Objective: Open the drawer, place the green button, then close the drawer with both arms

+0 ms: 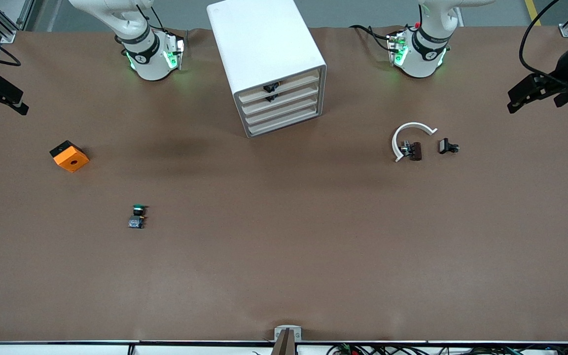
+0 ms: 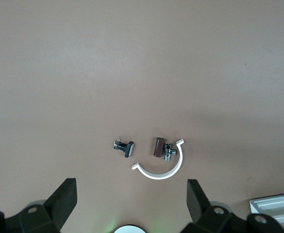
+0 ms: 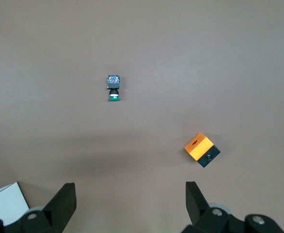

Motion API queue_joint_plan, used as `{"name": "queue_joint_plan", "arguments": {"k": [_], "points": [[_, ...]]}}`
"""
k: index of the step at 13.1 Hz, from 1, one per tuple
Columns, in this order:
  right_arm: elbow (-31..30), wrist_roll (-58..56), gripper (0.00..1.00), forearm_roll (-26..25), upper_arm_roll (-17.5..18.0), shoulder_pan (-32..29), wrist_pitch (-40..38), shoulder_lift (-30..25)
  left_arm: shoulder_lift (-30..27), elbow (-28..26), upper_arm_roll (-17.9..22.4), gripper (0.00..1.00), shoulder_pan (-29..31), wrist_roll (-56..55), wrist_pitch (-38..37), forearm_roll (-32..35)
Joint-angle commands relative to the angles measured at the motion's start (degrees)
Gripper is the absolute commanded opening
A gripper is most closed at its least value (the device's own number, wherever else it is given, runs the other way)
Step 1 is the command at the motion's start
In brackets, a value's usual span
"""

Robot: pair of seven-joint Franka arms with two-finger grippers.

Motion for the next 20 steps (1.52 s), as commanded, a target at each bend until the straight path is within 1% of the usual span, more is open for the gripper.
{"name": "queue_joint_plan", "arguments": {"k": [1,3,5,8,10,14,15,16,18,19,20], "points": [[-0.8,-0.6,1.00,0.5,0.4,-0.9,0.0,-1.0,5.7,3.5,-0.1,1.00,0.1,1.2,-1.0,-1.1],[-0.7,-0.6,1.00,0.5,0.4,-0.8,-0.2,-1.0,8.5,3.4,-0.2,1.00,-0.7,-0.3,-0.4,-5.1],[-0.6,-0.5,1.00,0.5,0.5,-0.8,-0.1,-1.0,11.8,3.4,-0.7,1.00,-0.9,-1.5,0.8,-7.7],[-0.3,-0.7,1.00,0.4,0.5,-0.8,-0.2,-0.9,16.6,3.3,-0.7,1.00,-3.0,-4.5,3.1,-12.8],[0.1,-1.1,1.00,0.4,0.5,-0.8,-1.4,-0.9,19.6,3.3,-0.7,1.00,-6.3,-8.2,5.0,-12.9],[1.0,-0.3,1.00,0.7,0.4,-1.5,-2.0,-0.2,26.4,3.2,-0.7,1.00,-13.6,-19.4,11.7,-12.9],[1.1,-0.3,1.00,0.6,0.4,-1.5,-2.0,0.7,28.5,3.2,-0.7,1.00,-15.8,-23.2,13.0,-12.9],[1.1,-1.3,1.00,0.5,0.4,-1.6,-2.0,1.6,29.9,3.1,-0.7,1.00,-16.7,-24.6,13.4,-13.0],[1.4,-1.2,1.00,0.1,0.5,-1.6,-1.4,4.2,33.2,3.2,-0.7,1.00,-19.3,-29.5,14.9,-15.9],[1.5,-1.2,1.00,0.2,0.5,-1.6,-1.1,6.2,34.6,3.3,-0.7,1.00,-21.0,-33.9,15.6,-16.6],[2.2,-1.0,1.00,0.1,0.5,-1.6,-0.8,11.4,35.9,3.3,-0.7,1.00,-22.9,-39.3,16.5,-16.7]]}}
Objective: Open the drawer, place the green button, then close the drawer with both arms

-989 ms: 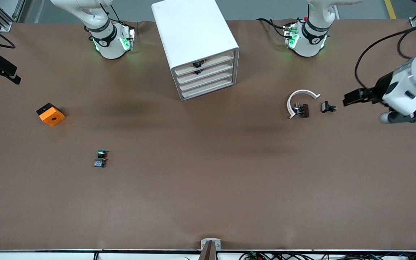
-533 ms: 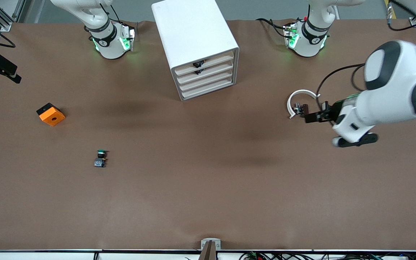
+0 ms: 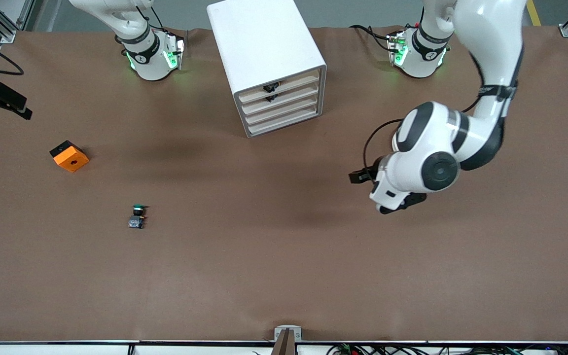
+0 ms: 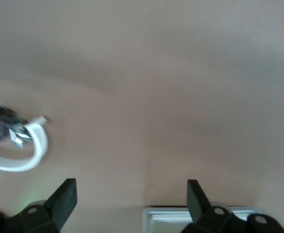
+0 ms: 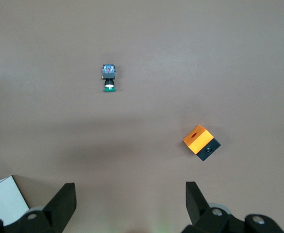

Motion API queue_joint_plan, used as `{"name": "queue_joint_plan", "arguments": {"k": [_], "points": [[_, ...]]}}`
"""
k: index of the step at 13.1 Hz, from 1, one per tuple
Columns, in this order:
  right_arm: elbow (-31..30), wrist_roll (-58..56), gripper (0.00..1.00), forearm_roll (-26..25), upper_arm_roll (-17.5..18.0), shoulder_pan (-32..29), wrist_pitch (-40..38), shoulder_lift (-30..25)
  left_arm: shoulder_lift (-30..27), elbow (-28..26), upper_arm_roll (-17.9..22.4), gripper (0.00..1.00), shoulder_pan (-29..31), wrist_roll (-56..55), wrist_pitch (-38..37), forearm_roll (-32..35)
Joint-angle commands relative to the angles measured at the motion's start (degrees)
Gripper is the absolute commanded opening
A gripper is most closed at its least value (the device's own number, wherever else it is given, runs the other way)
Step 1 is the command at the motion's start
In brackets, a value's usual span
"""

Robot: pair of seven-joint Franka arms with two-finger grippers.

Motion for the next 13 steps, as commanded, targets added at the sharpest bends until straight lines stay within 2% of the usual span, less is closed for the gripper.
{"name": "queue_joint_plan", "arguments": {"k": [1,4,5,8,10,11,13], "points": [[4.2,-1.4,1.00,0.0,0.5,-1.2,-0.3,10.3,3.6,1.6,0.3,1.00,-4.0,-12.2,1.1,-1.6],[4.9,-3.7,1.00,-0.5,0.7,-0.5,1.5,12.6,6.8,1.6,0.3,1.00,-5.2,-25.9,1.2,-10.8],[4.1,-3.6,1.00,-0.6,0.8,0.1,4.7,13.3,8.3,1.6,0.3,1.00,-5.2,-29.5,1.2,-15.0],[-4.4,-3.0,1.00,0.3,0.8,-0.5,20.5,16.2,12.1,1.6,0.3,1.00,-5.4,-41.4,1.3,-23.4],[-10.2,-0.6,1.00,4.2,0.8,-0.4,29.8,17.3,14.1,1.6,0.3,1.00,-5.6,-47.4,1.8,-29.6],[-12.8,1.0,1.00,4.4,0.8,0.6,35.0,18.0,14.9,1.5,0.3,1.00,-6.1,-49.1,2.5,-33.5],[-13.6,4.3,1.00,4.4,0.8,2.4,40.7,22.4,17.2,1.4,0.3,1.00,-6.5,-51.7,2.1,-35.8]]}}
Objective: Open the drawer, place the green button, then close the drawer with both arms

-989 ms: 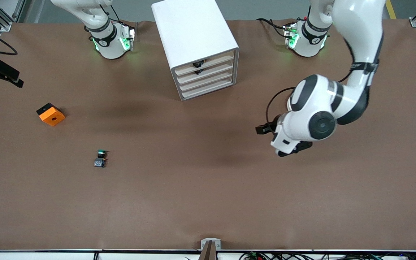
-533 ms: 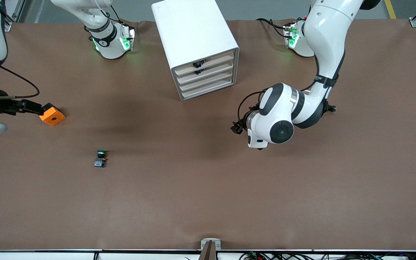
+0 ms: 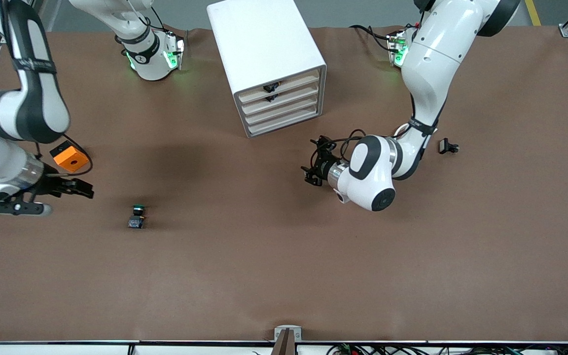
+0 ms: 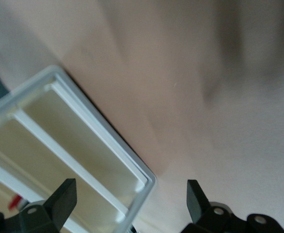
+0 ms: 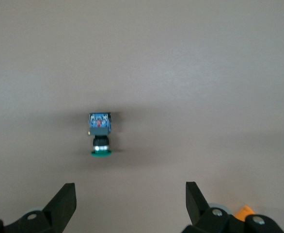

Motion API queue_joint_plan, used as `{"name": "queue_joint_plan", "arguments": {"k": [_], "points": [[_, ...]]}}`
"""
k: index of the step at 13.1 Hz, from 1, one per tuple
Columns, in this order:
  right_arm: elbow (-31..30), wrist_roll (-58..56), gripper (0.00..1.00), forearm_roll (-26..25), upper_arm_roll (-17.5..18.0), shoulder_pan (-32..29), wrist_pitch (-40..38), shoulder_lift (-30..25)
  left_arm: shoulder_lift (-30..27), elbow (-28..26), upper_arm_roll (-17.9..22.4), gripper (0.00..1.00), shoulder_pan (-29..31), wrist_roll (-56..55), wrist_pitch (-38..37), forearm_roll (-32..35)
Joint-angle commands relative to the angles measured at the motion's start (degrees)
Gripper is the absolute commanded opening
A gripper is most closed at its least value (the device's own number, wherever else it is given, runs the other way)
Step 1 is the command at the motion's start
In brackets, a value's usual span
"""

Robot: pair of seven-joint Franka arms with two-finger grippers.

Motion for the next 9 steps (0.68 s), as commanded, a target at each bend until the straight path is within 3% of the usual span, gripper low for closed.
{"name": "queue_joint_plan", "arguments": {"k": [1,5,9], "points": [[-1.2,6.2,1.00,0.7,0.1,2.6,7.2,4.4,3.3,1.0,0.1,1.00,-1.2,-5.9,0.1,-4.1],[-0.8,12.2,1.00,0.5,0.0,5.7,14.4,10.1,5.0,1.1,0.1,1.00,-4.0,-15.8,0.1,-11.3],[0.5,15.8,1.00,0.3,-0.1,6.5,15.9,14.2,6.4,1.2,-0.7,1.00,-4.8,-26.0,-2.8,-14.1]]}}
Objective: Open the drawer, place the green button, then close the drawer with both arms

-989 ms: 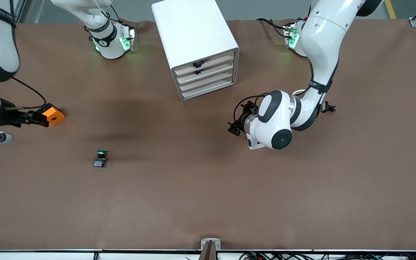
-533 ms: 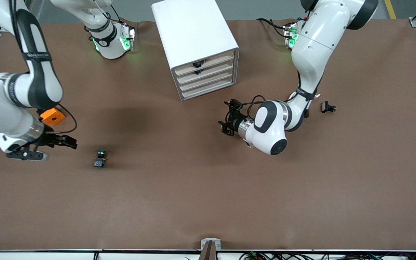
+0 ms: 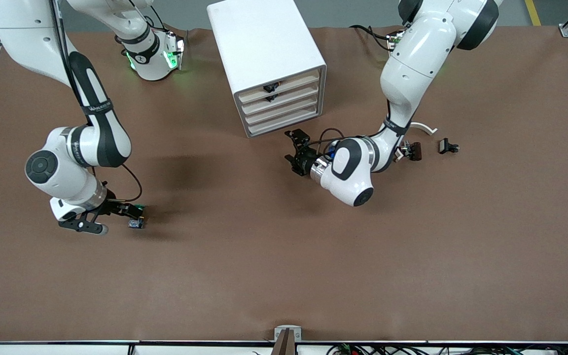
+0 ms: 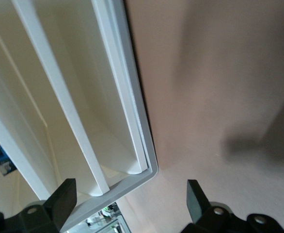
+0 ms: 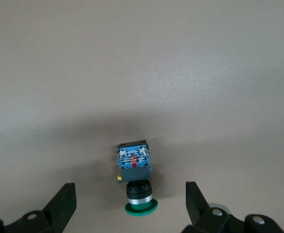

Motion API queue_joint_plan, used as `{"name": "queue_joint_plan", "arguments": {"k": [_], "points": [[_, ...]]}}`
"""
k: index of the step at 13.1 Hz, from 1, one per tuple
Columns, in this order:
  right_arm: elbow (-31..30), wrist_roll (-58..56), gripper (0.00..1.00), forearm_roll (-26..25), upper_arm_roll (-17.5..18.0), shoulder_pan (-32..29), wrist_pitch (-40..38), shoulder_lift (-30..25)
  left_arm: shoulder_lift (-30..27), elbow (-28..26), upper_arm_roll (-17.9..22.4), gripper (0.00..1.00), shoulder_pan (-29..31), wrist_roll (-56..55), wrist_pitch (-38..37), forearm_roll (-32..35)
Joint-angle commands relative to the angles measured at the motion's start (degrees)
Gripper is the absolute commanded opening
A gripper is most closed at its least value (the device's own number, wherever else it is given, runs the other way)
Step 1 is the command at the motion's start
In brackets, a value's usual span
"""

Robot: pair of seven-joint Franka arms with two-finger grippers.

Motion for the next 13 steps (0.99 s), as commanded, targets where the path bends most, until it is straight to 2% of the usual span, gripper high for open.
{"name": "queue_joint_plan", "arguments": {"k": [1,3,4,5,7,8,11,13], "points": [[1.6,3.9,1.00,0.1,-0.4,0.4,0.2,3.0,1.6,1.0,-0.6,1.00,-0.6,-4.0,-4.1,-2.3],[1.6,4.3,1.00,0.1,-0.5,0.4,2.2,4.5,2.4,1.0,-0.6,0.91,-1.6,-4.6,-7.9,-2.4],[1.6,4.4,1.00,0.1,-0.5,0.3,2.4,5.0,2.7,1.0,-0.6,0.81,-2.3,-5.4,-9.1,-2.4],[1.6,4.4,1.00,0.1,-0.5,0.4,3.0,5.4,2.8,1.0,-0.5,0.75,-2.6,-5.9,-10.2,-2.3],[1.7,4.3,1.00,-1.8,-0.5,0.4,3.1,5.4,3.3,1.1,-0.6,0.71,-3.0,-6.1,-12.2,-2.4],[2.0,4.3,1.00,-3.3,-0.5,0.3,3.1,5.6,3.6,1.1,-0.6,0.63,-3.1,-6.1,-13.4,-2.4],[3.0,4.4,1.00,-3.7,-0.5,0.2,5.1,7.7,3.6,1.1,-0.6,0.55,-3.3,-6.1,-13.9,-2.4],[3.1,4.4,1.00,-3.2,-0.4,0.2,6.4,8.5,3.7,1.1,-0.6,0.44,-3.4,-6.1,-13.9,-2.4]]}}
